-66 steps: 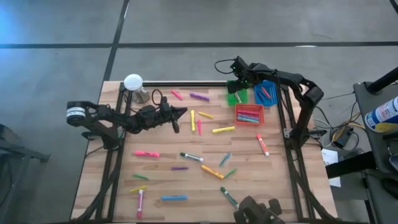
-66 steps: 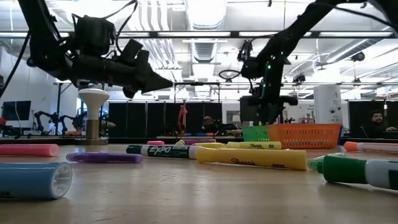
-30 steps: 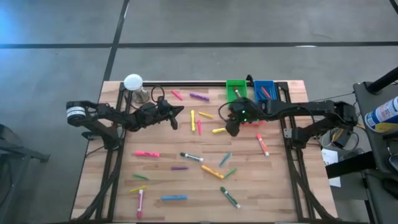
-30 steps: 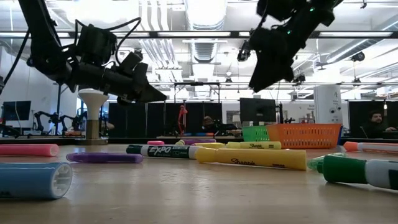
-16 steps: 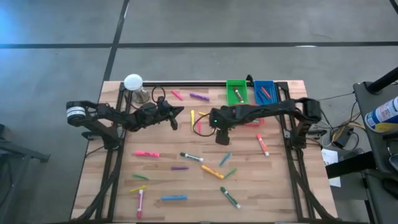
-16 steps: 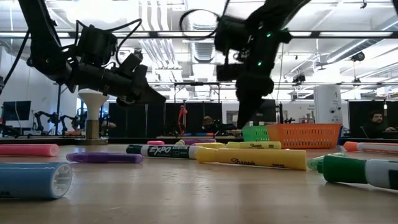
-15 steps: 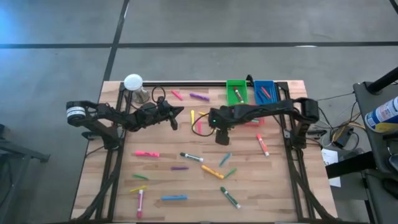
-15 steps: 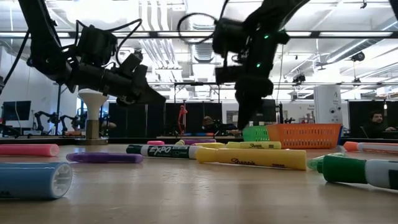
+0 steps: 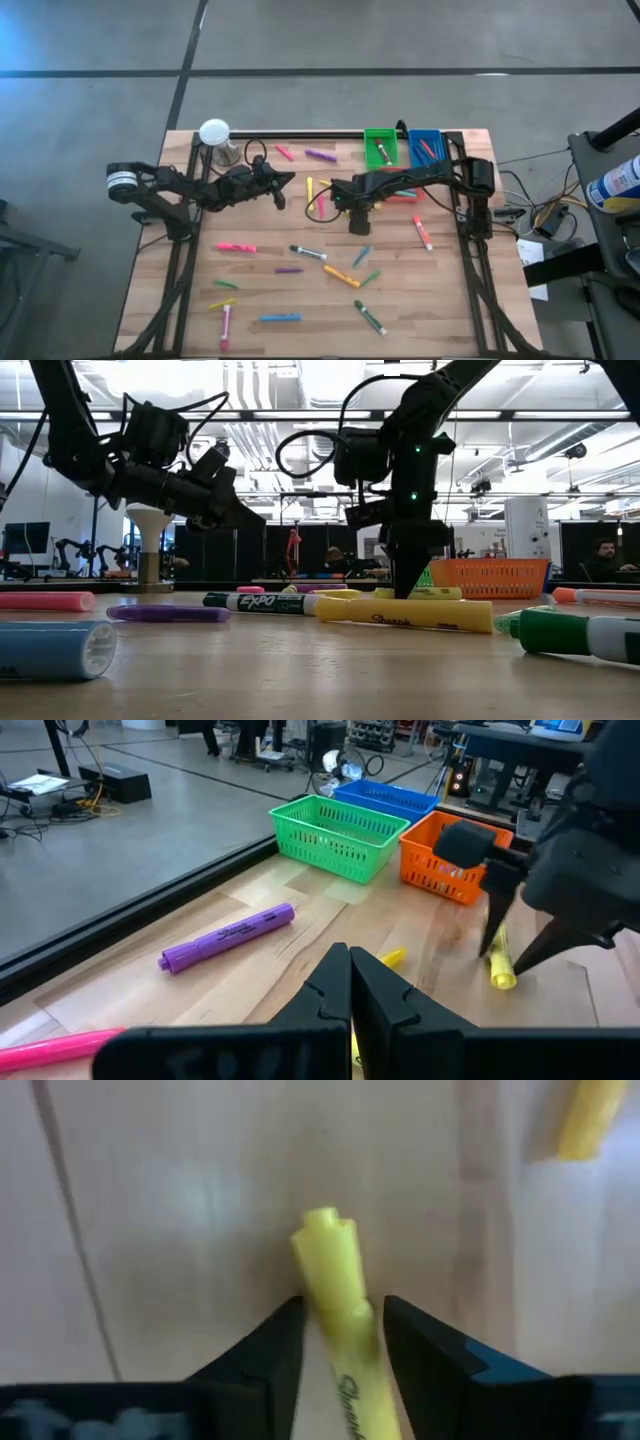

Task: Pick & Place Markers
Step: Put the right yellow highlighter pen into the orange bin

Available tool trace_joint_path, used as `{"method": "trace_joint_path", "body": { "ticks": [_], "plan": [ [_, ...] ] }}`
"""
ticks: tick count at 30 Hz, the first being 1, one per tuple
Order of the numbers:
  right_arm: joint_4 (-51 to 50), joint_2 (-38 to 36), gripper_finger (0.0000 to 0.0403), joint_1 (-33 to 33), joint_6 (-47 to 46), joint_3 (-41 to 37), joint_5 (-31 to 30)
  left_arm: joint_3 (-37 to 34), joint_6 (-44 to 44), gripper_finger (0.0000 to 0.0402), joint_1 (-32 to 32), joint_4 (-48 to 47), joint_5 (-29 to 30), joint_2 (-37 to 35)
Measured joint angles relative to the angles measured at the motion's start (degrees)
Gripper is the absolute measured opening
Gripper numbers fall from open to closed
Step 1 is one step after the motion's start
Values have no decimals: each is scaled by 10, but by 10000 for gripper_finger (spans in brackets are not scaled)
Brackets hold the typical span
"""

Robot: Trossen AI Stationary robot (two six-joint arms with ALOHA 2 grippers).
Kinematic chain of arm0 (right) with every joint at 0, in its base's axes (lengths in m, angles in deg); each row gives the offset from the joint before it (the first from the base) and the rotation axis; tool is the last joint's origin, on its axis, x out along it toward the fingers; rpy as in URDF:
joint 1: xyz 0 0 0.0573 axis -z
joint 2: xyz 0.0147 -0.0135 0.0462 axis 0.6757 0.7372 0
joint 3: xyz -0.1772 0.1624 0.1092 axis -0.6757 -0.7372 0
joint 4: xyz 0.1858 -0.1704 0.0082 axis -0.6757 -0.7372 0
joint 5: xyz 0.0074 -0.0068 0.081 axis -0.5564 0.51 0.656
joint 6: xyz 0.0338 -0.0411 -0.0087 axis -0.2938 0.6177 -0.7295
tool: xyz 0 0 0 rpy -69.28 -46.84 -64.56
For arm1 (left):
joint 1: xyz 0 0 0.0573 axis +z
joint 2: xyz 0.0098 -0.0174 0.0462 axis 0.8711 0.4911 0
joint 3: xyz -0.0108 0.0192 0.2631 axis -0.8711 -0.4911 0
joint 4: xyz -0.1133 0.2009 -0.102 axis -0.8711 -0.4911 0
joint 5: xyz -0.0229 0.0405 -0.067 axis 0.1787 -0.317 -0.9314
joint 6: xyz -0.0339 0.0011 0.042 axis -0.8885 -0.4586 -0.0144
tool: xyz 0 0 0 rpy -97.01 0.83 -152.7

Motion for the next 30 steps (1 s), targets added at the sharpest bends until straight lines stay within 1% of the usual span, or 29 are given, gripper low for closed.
{"method": "trace_joint_path", "body": {
  "ticks": [5,7,9,15,19,22,26,30],
  "plan": [
    [0,-2,82,2,3,0,8,-4,3,0,1,0,1,0],
    [-4,-16,67,2,2,-2,7,-5,3,0,2,0,1,0],
    [-9,-45,60,2,0,-3,8,-5,3,0,3,0,1,0],
    [-83,-169,77,13,-35,-2,6,-5,3,0,3,0,2,0],
    [-137,-244,74,45,-36,-12,-40,-5,3,0,3,0,2,0],
    [-137,-272,71,79,-11,-45,-45,-5,3,0,3,0,2,0],
    [-114,-292,74,126,24,-112,-36,-5,3,0,3,0,2,0],
    [-67,-292,75,160,44,-169,-4,-5,3,0,3,0,2,0]
  ]
}}
